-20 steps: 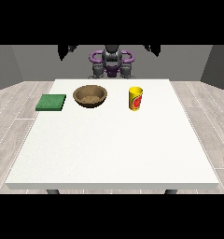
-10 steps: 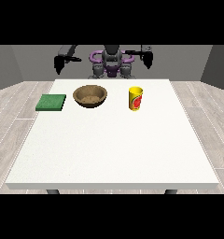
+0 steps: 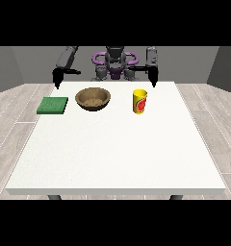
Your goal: Pick the cup and pour the ball into the bowl, then pick the bowl and place it on the pad
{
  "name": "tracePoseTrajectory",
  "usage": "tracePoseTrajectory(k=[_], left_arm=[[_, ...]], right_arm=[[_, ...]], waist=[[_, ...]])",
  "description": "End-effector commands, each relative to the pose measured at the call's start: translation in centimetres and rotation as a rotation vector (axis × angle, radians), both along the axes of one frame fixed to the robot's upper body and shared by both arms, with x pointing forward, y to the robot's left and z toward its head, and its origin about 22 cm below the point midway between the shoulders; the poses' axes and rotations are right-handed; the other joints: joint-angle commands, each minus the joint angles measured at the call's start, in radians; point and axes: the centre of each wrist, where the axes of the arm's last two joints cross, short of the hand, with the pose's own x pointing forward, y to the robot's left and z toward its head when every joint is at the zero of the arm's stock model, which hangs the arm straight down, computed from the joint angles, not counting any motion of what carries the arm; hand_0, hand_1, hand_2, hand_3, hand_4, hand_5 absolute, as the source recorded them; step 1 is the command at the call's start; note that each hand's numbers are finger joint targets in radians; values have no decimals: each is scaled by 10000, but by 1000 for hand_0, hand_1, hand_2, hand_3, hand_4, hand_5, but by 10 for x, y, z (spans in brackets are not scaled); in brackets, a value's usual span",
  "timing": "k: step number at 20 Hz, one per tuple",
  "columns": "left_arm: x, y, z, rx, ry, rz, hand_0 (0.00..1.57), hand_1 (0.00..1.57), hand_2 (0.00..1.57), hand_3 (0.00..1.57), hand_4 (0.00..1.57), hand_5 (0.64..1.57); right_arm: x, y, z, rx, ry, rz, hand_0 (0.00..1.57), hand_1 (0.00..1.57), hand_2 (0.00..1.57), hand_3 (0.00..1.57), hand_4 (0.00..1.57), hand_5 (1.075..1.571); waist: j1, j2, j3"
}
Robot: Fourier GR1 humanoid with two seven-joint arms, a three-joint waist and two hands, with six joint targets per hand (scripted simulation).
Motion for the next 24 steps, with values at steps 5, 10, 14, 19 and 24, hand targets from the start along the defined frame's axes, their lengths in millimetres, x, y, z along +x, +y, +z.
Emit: tracePoseTrajectory(k=[5, 10, 14, 19, 24], left_arm=[[29, 25, -7, 165, -1117, 420, 0, 0, 0, 0, 0, 1440], [42, 45, -23, 36, -1137, 1058, 0, 0, 0, 0, 0, 1413], [62, 56, -8, -50, -1462, 1184, 0, 0, 0, 0, 0, 1403], [80, 57, 3, -76, -1631, 1557, 0, 0, 0, 0, 0, 1392], [77, 37, -15, 275, -1898, 1522, 0, 0, 0, 0, 0, 1411]], right_arm=[[15, -1, -11, 170, -1246, 421, 0, 0, 0, 0, 0, 1547], [23, -1, -5, 211, -1391, 782, 0, 0, 0, 0, 0, 1548], [38, -7, 6, 218, -1876, 820, 0, 0, 0, 0, 0, 1546], [37, -10, 4, 9, -2004, 1059, 0, 0, 0, 0, 0, 1549], [48, -34, 19, 100, -2476, 1113, 0, 0, 0, 0, 0, 1541]], waist=[[-244, 1572, -3], [-663, 1656, -8], [-727, 2276, -6], [-1117, 2415, -7], [-1104, 2872, -3]])
